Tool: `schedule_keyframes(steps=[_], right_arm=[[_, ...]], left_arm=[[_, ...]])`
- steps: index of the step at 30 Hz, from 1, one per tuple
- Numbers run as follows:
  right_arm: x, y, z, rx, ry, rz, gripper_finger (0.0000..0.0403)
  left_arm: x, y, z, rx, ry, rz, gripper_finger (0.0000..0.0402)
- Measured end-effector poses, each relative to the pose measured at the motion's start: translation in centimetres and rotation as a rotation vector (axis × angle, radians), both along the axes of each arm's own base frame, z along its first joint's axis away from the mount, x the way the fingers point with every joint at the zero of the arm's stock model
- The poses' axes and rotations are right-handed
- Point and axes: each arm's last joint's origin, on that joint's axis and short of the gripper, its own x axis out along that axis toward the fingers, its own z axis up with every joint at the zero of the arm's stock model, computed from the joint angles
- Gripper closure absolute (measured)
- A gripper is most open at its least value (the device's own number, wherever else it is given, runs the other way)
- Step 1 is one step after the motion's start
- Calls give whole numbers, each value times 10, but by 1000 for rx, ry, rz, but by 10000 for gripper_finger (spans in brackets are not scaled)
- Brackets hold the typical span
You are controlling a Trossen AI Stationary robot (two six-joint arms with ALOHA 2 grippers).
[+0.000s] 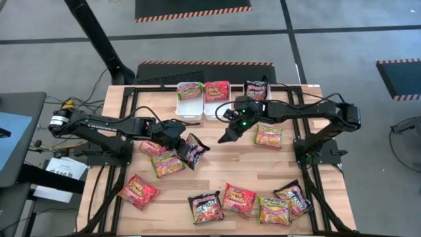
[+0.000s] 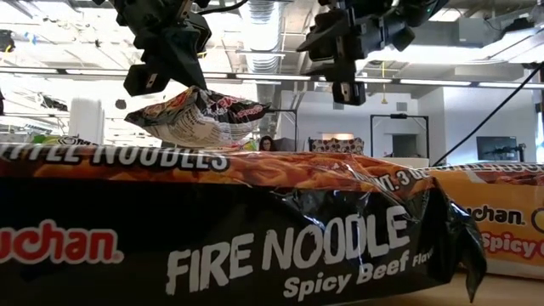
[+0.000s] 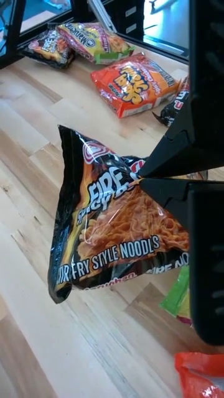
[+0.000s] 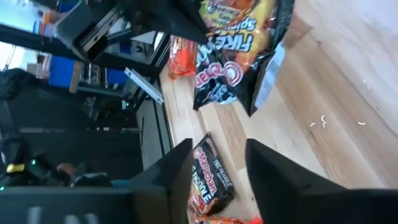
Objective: Sort Maruchan noodles
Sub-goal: Put the black noodle pack into the right white bin
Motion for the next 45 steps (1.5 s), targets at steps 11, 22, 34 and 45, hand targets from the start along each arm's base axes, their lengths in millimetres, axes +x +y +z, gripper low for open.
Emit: schedule_keyframes(steps=[11, 22, 34, 45], right_arm=[[1, 1, -1, 64, 57, -110, 143], [3, 26, -6, 61, 160, -226, 142], [-4, 49, -32, 84, 242, -367, 142], [-8, 56, -50, 141, 181, -401, 142]], left_arm=[[0, 0, 0, 0, 0, 0, 402], [0, 0, 0, -4, 0, -2, 402], [0, 0, 0, -4, 0, -17, 402], [0, 3, -2, 22, 19, 3, 402]])
